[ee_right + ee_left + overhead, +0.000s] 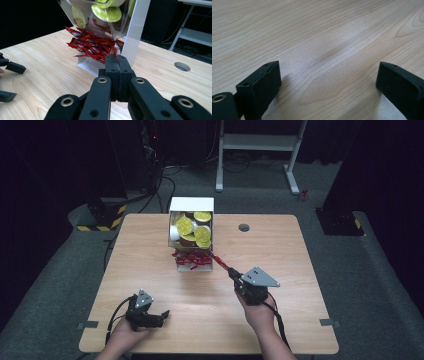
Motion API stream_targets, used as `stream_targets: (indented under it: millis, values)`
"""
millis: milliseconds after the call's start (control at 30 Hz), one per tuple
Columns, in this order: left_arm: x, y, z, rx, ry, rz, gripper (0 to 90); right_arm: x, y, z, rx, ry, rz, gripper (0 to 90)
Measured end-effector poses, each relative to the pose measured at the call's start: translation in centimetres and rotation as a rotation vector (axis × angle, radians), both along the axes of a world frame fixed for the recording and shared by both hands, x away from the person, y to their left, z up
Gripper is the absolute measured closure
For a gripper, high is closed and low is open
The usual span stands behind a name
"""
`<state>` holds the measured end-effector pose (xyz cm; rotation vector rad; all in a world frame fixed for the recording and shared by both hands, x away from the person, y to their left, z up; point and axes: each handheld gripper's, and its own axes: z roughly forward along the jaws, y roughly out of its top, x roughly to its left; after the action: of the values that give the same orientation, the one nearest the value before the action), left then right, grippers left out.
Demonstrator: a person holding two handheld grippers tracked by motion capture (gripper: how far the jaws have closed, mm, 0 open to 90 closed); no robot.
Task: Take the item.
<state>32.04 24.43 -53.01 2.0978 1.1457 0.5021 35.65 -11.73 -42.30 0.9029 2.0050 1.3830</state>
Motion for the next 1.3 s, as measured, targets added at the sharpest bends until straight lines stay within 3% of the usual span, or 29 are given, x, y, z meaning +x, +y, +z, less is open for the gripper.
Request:
stream_targets:
  millis: [400,767,1300]
  values:
    - [0.0,0.0,0.0,0.002,0.001,0.000,6.4,-0.8,-1.9,0.7,0.012,-0.032,-0.029,89.9]
    - [0.0,0.0,0.0,-0.001,-0.001,0.002,6.5,0.1,-3.9,0.2,0.028,-0.018,-0.083,89.9]
    - [0.0,0.0,0.0,0.002,0.001,-0.002,6.9,1.5,-7.2,-0.4,0.014,-0.006,-0.183,89.8]
